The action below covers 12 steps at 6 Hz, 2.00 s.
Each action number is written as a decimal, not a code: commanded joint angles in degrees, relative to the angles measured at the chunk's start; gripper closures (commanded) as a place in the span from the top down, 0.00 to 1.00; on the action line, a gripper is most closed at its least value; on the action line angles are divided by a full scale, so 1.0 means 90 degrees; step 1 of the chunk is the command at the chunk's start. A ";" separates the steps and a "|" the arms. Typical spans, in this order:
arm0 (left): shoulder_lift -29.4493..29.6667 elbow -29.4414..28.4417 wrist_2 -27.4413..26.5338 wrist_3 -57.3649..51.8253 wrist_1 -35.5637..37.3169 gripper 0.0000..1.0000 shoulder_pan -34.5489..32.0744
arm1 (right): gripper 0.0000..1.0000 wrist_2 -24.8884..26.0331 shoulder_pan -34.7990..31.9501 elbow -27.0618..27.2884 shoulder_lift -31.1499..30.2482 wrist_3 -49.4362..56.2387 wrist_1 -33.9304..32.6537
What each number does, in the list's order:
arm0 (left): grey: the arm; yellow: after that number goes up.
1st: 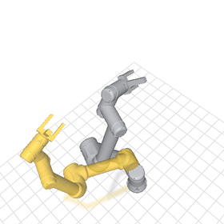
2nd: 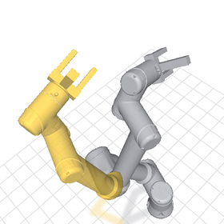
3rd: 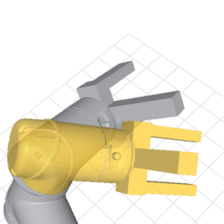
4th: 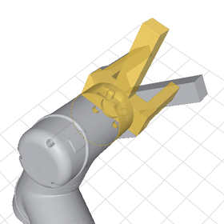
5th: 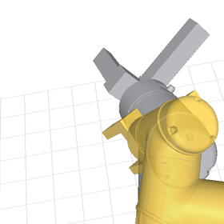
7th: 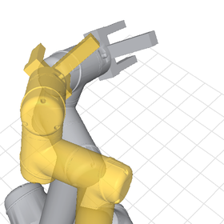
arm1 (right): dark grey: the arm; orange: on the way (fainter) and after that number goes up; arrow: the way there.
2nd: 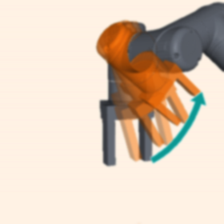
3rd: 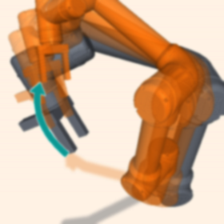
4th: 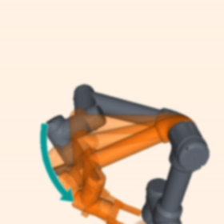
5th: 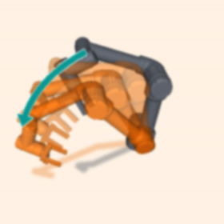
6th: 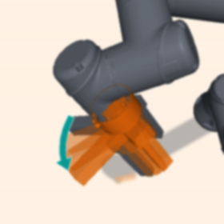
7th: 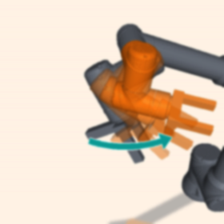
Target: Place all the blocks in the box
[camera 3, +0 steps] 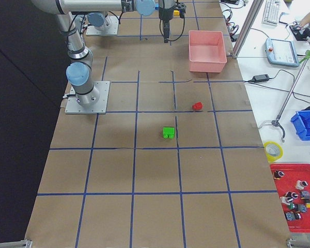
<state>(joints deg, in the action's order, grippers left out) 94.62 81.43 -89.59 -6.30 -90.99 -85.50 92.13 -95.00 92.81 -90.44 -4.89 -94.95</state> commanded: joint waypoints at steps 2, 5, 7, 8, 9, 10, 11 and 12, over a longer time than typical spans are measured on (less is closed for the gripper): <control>-0.0229 0.0169 0.0013 -0.2024 -0.0076 0.99 0.1884 | 1.00 0.0007 0.0348 0.0010 0.0000 0.0406 0.0003; -0.0318 0.0726 0.0003 -0.6249 -0.0018 0.99 0.4122 | 1.00 -0.0032 0.1693 0.0019 0.0000 0.2549 -0.0114; -0.0395 0.1174 0.0004 -0.7413 0.0012 0.99 0.4490 | 1.00 -0.0139 0.2795 0.0020 0.0010 0.3683 -0.0220; -0.0502 0.1418 0.0023 -0.7377 0.0041 0.99 0.4481 | 1.00 -0.0149 0.3304 0.0165 0.0107 0.4393 -0.0646; -0.0533 0.1875 0.0033 -0.7367 0.0621 0.99 0.4481 | 1.00 -0.0314 0.3783 0.0572 0.0137 0.4487 -0.1173; -0.0562 0.2382 0.0033 -0.7357 0.1265 0.99 0.4481 | 1.00 -0.1098 0.4329 0.0866 0.0147 0.4653 -0.1362; -0.0562 0.2822 0.0043 -0.7337 0.1823 0.99 0.4481 | 1.00 -0.1135 0.4741 0.0995 0.0330 0.4828 -0.1518; -0.0562 0.3378 0.0197 -0.7337 0.2447 0.99 0.4481 | 1.00 -0.1126 0.4851 0.1170 0.0467 0.4830 -0.1655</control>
<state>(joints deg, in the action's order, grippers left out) 89.60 107.25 -88.77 -72.38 -74.27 -45.18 82.49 -53.26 101.79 -87.47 38.07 -108.51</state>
